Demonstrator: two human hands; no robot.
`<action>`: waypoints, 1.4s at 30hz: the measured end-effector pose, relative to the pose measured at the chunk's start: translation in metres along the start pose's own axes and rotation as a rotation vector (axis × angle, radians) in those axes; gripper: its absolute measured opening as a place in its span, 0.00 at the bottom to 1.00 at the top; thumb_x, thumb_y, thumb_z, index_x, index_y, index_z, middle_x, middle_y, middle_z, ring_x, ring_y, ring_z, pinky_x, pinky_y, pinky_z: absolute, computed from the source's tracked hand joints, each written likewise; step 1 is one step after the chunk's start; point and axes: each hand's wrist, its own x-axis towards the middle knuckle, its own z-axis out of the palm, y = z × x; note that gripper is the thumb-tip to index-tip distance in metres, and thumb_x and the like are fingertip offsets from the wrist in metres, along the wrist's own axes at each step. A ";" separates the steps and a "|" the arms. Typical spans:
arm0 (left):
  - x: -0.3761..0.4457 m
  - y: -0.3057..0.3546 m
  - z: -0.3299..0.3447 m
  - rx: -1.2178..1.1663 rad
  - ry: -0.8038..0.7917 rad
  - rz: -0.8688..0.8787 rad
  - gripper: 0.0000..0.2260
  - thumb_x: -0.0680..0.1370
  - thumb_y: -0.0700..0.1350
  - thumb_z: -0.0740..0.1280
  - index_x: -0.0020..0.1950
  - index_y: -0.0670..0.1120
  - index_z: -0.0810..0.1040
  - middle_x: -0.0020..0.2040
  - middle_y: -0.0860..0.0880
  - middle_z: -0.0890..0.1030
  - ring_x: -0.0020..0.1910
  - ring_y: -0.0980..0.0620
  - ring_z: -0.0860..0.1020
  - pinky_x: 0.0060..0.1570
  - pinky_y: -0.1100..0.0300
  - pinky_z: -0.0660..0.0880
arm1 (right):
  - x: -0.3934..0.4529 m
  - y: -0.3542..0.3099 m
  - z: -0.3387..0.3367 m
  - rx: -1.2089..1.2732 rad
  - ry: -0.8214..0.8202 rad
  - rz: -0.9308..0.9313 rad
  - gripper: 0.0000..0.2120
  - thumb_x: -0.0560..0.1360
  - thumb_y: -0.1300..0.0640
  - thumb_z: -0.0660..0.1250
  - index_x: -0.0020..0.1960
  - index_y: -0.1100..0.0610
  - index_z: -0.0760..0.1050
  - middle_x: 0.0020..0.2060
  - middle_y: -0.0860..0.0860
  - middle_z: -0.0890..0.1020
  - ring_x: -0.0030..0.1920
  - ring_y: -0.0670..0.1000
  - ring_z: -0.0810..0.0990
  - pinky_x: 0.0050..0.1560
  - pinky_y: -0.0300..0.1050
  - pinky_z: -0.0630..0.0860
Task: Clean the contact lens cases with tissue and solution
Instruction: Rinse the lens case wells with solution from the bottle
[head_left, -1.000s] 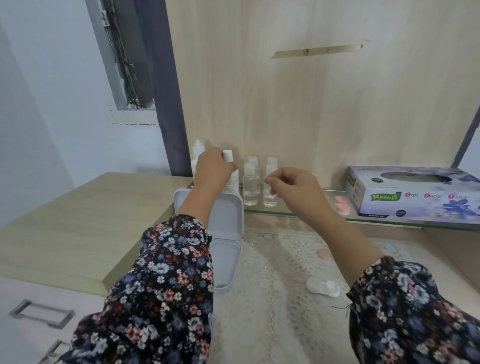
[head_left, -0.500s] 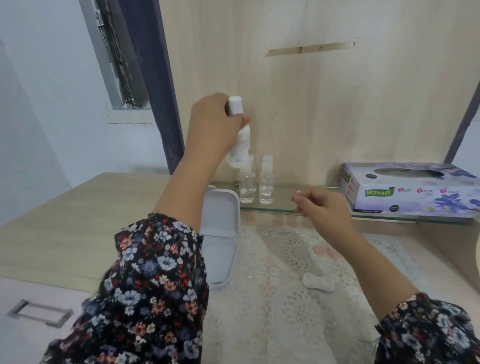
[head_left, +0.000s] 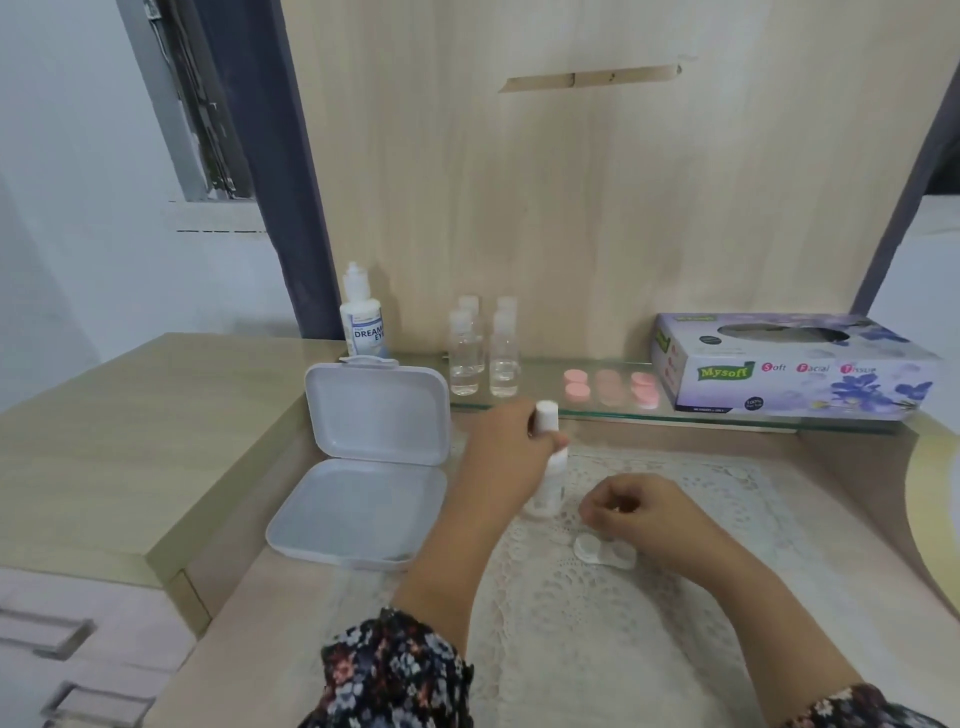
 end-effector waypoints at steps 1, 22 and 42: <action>-0.001 -0.003 0.004 0.002 -0.004 -0.012 0.08 0.74 0.45 0.71 0.46 0.41 0.77 0.44 0.46 0.80 0.45 0.46 0.77 0.44 0.53 0.73 | -0.002 0.002 0.001 -0.005 -0.021 -0.002 0.02 0.71 0.52 0.74 0.40 0.47 0.81 0.38 0.45 0.82 0.36 0.43 0.77 0.41 0.39 0.74; -0.011 -0.051 0.028 -0.220 -0.186 -0.068 0.20 0.67 0.44 0.77 0.55 0.54 0.75 0.49 0.56 0.79 0.47 0.58 0.77 0.49 0.58 0.76 | 0.004 0.001 0.013 0.206 0.355 -0.155 0.09 0.69 0.49 0.75 0.46 0.45 0.78 0.41 0.45 0.80 0.41 0.41 0.76 0.39 0.26 0.67; -0.005 -0.063 0.028 0.178 -0.010 0.130 0.23 0.70 0.41 0.69 0.63 0.59 0.75 0.52 0.55 0.72 0.54 0.52 0.66 0.47 0.62 0.63 | 0.012 0.004 0.013 0.473 0.299 -0.151 0.04 0.74 0.48 0.70 0.48 0.42 0.79 0.47 0.45 0.82 0.49 0.50 0.79 0.48 0.44 0.72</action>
